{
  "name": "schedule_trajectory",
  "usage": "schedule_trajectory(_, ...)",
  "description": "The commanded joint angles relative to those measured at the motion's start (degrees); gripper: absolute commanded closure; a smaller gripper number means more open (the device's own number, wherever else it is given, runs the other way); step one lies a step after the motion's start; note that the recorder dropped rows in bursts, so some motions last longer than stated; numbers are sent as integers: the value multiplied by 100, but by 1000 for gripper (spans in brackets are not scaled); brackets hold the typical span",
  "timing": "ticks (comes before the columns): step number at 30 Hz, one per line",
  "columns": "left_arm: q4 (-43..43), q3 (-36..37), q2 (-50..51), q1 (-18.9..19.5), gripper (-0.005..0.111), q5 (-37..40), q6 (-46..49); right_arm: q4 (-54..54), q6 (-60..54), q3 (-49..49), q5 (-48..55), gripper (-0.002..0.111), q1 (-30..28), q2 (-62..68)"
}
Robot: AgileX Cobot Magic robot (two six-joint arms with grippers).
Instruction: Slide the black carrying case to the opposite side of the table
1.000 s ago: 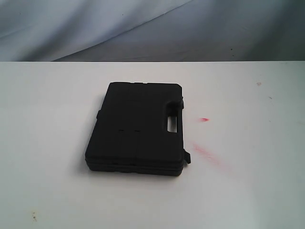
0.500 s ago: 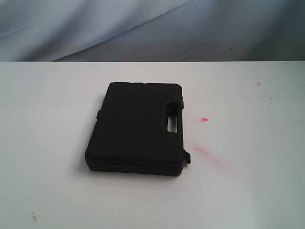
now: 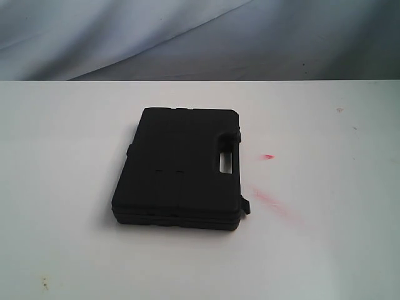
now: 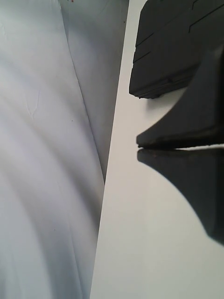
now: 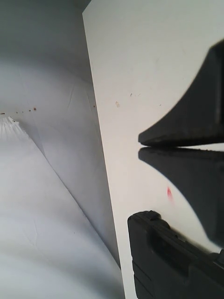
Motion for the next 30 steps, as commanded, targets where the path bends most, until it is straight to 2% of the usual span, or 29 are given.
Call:
schedule_trajectory(1, 23, 27, -24, -31, 107, -3, -9, 0, -31, 21, -77, 108, -42, -15)
schedule_trajectory(9, 23, 27, -24, -31, 107, -3, -9, 206, 149, 21, -646, 108, -42, -15)
schedule_trajectory(14, 23, 27, -24, -31, 107, -3, -9, 1552, 505, 21, -1337, 108, -42, -15)
schedule_trajectory(21, 23, 27, -24, -31, 107, -3, -9, 1293, 150, -944, -91, 108, -42, 283)
schedule_trajectory(27, 23, 27, -24, -31, 107, -3, -9, 1332, -1569, -2240, 1078, 108, -42, 1619)
schedule_trajectory(30, 23, 27, -24, -31, 107, -3, -9, 1345, -2499, -3203, 1771, 108, 3, 2589)
